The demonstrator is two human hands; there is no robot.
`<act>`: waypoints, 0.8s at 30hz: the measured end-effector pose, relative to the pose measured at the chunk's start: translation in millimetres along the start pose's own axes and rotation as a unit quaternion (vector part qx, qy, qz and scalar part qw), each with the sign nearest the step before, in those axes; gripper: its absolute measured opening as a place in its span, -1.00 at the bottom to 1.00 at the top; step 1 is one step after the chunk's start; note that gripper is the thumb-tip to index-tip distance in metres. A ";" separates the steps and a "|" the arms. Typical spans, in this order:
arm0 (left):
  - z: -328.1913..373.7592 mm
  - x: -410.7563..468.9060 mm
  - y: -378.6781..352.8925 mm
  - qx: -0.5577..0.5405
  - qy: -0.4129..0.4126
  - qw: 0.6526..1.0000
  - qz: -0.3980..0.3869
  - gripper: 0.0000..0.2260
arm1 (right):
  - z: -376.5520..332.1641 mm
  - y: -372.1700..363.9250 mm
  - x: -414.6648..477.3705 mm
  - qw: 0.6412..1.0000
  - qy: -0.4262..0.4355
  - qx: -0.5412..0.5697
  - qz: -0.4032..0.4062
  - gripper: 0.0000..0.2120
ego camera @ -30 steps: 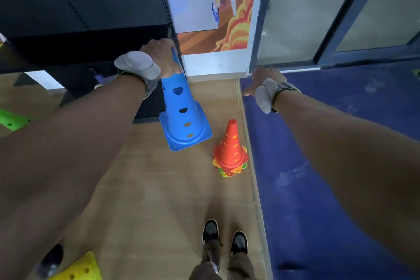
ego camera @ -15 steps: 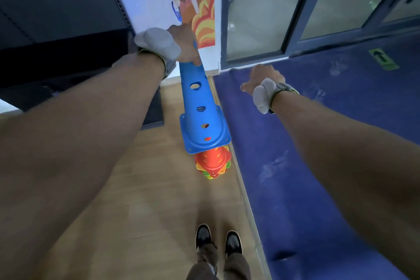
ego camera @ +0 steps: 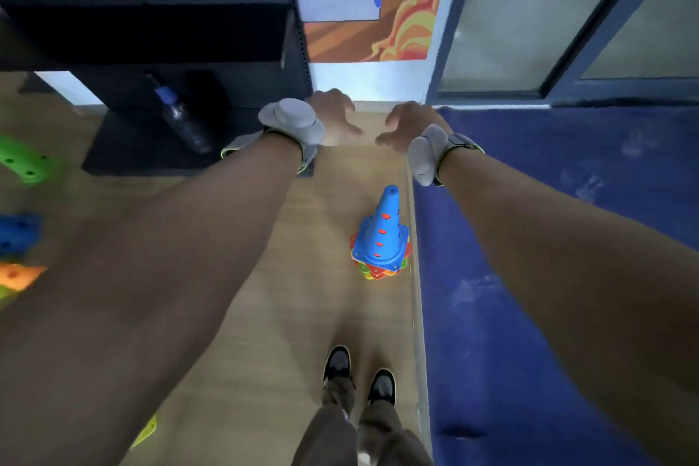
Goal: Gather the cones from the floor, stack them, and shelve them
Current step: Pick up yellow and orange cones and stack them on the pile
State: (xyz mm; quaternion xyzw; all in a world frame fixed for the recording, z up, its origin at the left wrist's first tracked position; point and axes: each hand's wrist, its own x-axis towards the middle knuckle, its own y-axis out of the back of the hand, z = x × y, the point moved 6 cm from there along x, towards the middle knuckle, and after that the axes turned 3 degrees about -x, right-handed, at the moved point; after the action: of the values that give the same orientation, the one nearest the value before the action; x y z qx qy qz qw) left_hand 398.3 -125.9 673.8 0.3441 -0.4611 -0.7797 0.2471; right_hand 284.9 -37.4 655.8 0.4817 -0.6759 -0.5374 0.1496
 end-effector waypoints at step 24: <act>-546.4 -573.5 -12.0 -0.172 0.564 0.783 0.195 -0.45 | -563.5 -373.3 -313.2 0.807 0.501 -0.162 -0.269 -0.55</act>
State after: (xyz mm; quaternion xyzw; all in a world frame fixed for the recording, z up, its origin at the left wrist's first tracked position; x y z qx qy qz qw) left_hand 1182.8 -17.5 655.5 0.5771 -0.1546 -0.4479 0.6652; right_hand 1027.5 -95.8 642.4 0.8152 -0.2540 -0.3417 0.3926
